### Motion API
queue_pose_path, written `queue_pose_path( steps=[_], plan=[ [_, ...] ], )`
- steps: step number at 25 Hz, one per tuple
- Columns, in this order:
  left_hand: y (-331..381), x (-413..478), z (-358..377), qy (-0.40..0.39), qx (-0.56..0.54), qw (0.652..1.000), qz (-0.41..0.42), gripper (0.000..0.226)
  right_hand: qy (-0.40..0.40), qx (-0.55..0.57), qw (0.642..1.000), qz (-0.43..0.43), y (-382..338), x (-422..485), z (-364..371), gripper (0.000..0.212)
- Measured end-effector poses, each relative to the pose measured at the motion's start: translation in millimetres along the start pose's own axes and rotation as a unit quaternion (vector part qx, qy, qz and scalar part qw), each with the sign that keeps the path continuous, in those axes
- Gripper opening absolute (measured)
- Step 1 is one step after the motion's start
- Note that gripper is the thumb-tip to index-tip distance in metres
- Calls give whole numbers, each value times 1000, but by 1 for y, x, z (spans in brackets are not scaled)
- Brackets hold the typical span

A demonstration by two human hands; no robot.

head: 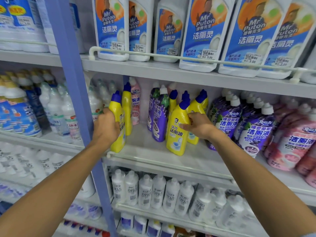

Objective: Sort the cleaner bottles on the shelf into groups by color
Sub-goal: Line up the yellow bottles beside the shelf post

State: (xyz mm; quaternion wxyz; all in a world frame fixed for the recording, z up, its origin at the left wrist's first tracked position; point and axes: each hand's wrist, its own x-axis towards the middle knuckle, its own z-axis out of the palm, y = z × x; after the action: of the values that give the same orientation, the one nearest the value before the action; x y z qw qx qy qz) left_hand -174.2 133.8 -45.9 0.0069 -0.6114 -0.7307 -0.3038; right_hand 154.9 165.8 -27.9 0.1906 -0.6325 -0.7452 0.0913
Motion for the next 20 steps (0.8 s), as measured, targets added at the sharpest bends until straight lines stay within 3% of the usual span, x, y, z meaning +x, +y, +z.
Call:
queue_pose_path(
  steps=[9,12,20],
  plan=[
    [2,-12,-9,-6,-17,1000,0,42,56,67,996,22,-1,-11,17,42],
    [2,-15,-10,-3,-20,1000,1,45,66,32,997,19,-6,-16,17,48],
    [1,-18,-11,1,-23,1000,3,51,75,-117,990,-25,-8,-53,15,37]
  ],
)
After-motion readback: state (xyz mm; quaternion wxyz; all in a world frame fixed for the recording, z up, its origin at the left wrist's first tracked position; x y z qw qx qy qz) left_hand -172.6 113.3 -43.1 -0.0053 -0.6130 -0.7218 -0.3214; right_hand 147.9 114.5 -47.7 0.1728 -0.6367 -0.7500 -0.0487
